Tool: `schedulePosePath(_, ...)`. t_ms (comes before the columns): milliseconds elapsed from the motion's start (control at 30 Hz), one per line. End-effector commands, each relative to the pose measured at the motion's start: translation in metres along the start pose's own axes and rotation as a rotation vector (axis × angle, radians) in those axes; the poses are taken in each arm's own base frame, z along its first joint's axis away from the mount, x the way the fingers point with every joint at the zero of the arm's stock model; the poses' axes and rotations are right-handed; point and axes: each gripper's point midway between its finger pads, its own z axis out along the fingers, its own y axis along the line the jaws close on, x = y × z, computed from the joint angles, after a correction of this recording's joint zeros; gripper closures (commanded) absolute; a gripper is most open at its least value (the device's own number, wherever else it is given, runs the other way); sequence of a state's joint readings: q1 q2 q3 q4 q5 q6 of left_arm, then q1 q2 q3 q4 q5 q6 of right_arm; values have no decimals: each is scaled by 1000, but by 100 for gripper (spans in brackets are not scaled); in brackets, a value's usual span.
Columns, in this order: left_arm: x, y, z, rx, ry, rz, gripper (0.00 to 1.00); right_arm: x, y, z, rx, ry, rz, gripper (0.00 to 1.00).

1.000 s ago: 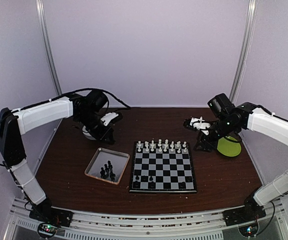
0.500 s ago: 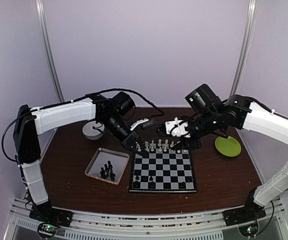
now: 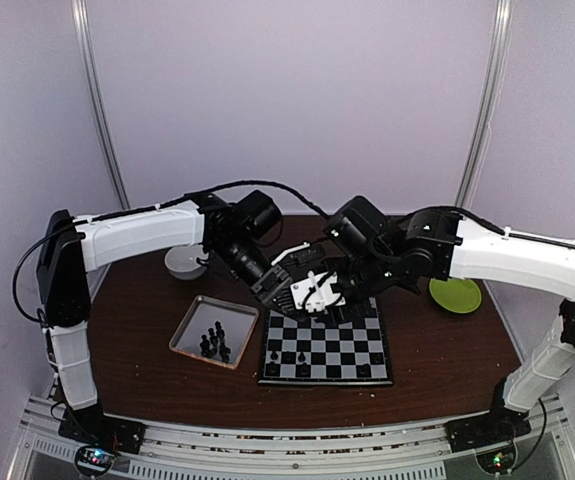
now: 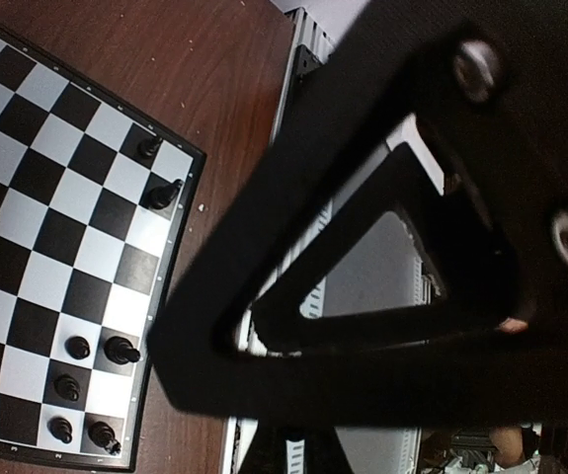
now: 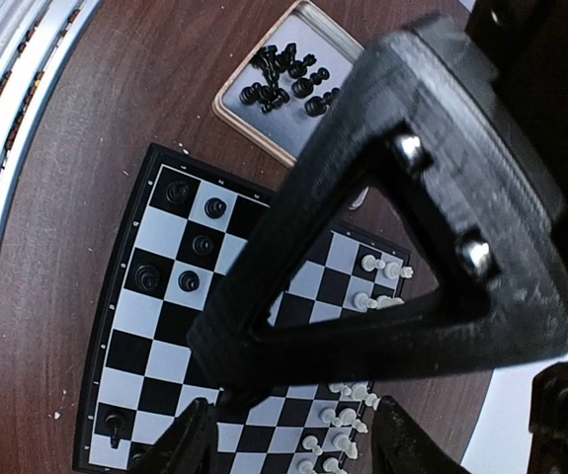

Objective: Set up the chess pieces on the board
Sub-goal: Pass from the left arm to the right

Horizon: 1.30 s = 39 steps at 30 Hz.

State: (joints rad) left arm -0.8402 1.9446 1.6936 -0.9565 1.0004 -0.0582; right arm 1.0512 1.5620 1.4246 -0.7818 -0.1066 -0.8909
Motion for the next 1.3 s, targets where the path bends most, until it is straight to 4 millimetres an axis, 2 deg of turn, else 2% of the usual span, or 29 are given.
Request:
schedulePosePath(0,-8,-9,0,32,-11,24,100,-19,-4,-1,34,-30,-20,49)
schedulePosePath(333,-13,-6,0,25,-24,20,100,-28,10,-1,4,-50,-26,61)
schedulePosePath(467,-13,-5,1,26,-23,20,100,-27,14,1,-2,-43,-26,67)
schedulePosePath(800,-14,-5,2,37,-30,22,100,-23,18,7,-5,-26,-26,75)
schedulePosePath(1067,-18,-1,2,26,-40,15,100,-20,23,12,-20,-21,-20,88)
schedulePosePath(1267,-18,6,-8,-22,-51,7,88,-9,16,17,17,23,18,91)
